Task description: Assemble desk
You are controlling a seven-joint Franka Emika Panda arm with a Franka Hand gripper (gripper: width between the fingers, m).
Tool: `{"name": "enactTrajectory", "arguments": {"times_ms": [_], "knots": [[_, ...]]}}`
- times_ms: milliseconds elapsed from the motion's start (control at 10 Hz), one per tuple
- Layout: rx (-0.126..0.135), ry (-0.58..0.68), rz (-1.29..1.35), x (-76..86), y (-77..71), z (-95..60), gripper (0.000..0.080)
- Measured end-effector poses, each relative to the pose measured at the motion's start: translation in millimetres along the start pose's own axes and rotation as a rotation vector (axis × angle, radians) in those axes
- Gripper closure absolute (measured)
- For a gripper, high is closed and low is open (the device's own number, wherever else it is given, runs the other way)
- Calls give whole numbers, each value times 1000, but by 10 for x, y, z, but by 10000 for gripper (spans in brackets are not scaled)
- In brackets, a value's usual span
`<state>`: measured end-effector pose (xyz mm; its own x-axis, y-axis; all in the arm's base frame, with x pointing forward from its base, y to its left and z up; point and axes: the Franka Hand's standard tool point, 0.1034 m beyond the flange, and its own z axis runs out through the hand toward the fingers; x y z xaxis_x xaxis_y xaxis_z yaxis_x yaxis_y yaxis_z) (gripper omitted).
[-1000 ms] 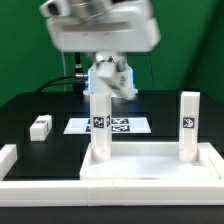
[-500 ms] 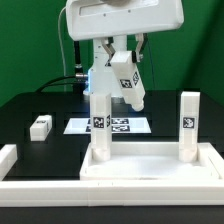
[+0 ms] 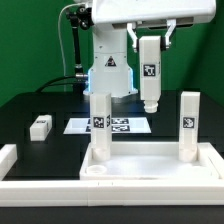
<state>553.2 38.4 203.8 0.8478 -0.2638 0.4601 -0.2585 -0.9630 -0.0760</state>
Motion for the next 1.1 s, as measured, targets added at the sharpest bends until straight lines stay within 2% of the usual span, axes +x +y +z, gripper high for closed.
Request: {"name": "enactTrajectory", "arguments": {"times_ms": [100,200,300,500,700,1100], "knots": [[50,51,35,14,-124,8,509],[53,49,19,-28,-142,42,509],[53,47,21,5,-132,42,509],[50,86,-62,232,-303,192,509],[52,159,-205,398,-324,325,509],[45,148,-195,385,-312,341,509]]}}
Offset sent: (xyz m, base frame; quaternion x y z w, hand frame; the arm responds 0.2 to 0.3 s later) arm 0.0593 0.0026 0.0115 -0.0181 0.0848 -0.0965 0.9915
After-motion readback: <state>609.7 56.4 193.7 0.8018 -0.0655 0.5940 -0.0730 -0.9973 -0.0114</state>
